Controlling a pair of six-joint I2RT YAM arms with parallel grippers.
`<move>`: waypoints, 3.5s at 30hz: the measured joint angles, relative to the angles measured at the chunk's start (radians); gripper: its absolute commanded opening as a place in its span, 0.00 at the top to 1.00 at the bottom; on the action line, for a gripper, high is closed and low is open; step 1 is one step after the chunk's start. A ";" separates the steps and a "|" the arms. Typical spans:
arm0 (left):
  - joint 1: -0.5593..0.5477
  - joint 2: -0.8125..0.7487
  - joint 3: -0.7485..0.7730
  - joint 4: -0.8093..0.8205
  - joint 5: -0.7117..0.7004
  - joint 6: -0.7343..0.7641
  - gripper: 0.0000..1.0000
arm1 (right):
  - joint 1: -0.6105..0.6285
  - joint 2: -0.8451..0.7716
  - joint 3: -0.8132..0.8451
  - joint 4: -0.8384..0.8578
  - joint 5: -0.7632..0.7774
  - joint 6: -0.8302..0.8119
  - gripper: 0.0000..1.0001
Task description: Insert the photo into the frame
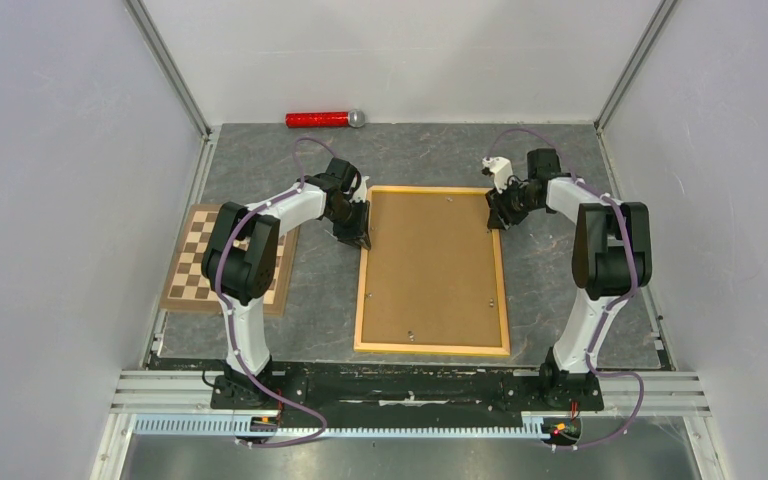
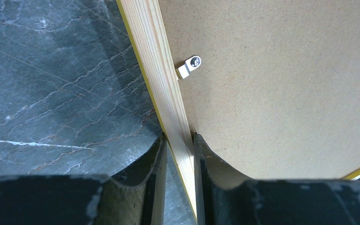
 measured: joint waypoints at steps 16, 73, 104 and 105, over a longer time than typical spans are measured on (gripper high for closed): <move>0.001 0.000 0.000 -0.002 0.008 0.000 0.98 | 0.001 0.060 0.106 -0.105 0.004 -0.082 0.55; 0.072 -0.105 -0.232 0.271 0.088 -0.216 0.98 | 0.056 -0.531 -0.565 -0.109 -0.047 0.085 0.22; 0.067 -0.115 -0.237 0.275 0.058 -0.216 0.98 | 0.222 -0.538 -0.560 -0.073 0.182 0.178 0.38; 0.067 -0.115 -0.237 0.275 0.058 -0.216 0.98 | 0.224 -0.540 -0.560 -0.077 0.188 0.177 0.38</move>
